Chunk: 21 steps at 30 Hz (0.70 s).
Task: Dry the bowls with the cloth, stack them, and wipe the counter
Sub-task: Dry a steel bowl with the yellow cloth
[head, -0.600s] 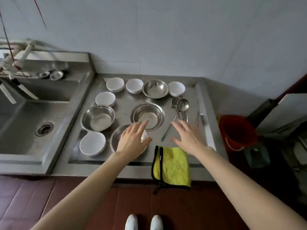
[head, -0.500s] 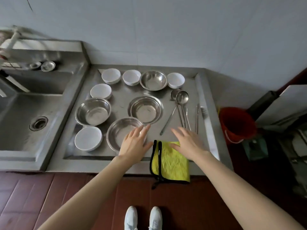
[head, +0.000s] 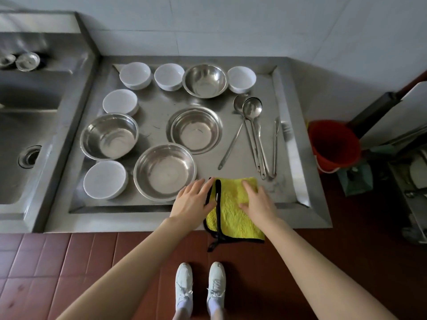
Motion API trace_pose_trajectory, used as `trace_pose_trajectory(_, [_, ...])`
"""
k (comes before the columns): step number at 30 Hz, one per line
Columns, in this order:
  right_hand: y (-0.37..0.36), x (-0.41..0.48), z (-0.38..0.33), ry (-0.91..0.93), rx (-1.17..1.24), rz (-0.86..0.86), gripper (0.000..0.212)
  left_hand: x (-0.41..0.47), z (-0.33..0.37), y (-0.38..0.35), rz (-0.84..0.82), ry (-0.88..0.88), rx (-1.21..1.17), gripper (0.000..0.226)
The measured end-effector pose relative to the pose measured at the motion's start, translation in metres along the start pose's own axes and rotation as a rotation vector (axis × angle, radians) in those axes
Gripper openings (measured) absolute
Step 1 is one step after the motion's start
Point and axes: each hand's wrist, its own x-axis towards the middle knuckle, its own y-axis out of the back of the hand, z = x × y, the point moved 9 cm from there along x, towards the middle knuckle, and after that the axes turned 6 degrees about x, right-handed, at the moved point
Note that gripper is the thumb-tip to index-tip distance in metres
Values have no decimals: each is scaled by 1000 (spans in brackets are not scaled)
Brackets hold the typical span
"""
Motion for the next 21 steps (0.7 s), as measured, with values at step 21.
trace_pose_trajectory(21, [104,-3,-151,535,256,502,55,-35,-113,47,109,270,-53,65])
